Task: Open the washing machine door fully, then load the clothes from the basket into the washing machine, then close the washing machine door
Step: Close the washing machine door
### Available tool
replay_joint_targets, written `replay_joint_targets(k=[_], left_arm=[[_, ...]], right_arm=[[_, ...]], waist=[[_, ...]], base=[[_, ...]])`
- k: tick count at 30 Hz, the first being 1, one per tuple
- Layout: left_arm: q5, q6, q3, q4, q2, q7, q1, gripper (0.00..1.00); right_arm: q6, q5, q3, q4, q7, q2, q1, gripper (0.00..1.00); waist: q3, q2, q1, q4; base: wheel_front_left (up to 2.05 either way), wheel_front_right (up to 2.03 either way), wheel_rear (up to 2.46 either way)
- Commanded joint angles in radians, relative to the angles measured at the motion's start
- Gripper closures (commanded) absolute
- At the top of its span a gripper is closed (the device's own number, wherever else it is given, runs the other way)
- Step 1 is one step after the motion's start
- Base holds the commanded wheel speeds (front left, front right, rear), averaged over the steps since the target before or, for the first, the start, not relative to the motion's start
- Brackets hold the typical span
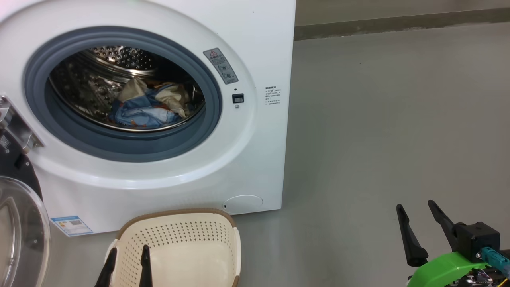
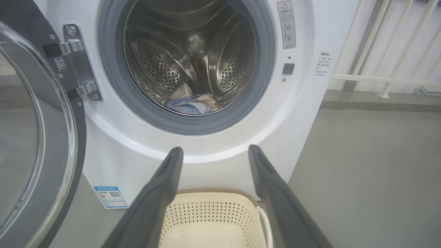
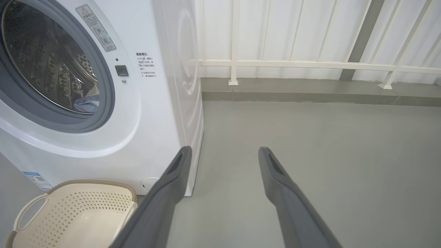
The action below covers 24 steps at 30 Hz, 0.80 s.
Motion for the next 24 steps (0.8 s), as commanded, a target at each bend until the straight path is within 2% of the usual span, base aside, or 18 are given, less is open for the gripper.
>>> replay_joint_targets(k=[1, 8, 18, 24], left_arm=[[0.016, 0.011, 0.031, -0.025, 0.019, 0.001, -0.034, 0.0], [0.015, 0.018, 0.025, -0.027, 0.018, 0.003, -0.034, 0.0], [0.014, 0.015, 0.02, -0.032, 0.02, -0.002, -0.035, 0.0], [0.025, 0.016, 0.019, -0.041, 0.03, -0.005, -0.034, 0.0]], right_arm=[[0.004, 0.002, 0.019, -0.023, -0.006, -0.011, -0.014, 0.0], [0.004, 0.005, 0.018, -0.021, -0.005, -0.011, -0.016, 0.0], [0.004, 0.016, 0.016, -0.02, -0.001, -0.011, -0.011, 0.0], [0.004, 0.017, 0.017, -0.019, -0.001, -0.011, -0.013, 0.0]], waist=[[-0.001, 0.0, 0.0, 0.001], [-0.005, 0.0, 0.0, 0.008], [-0.004, 0.0, 0.0, 0.026], [-0.005, 0.0, 0.0, 0.036]], base=[[-0.17, 0.17, 0.0], [-0.81, 0.81, 0.0], [-1.79, 1.79, 0.0], [-1.19, 1.19, 0.0]])
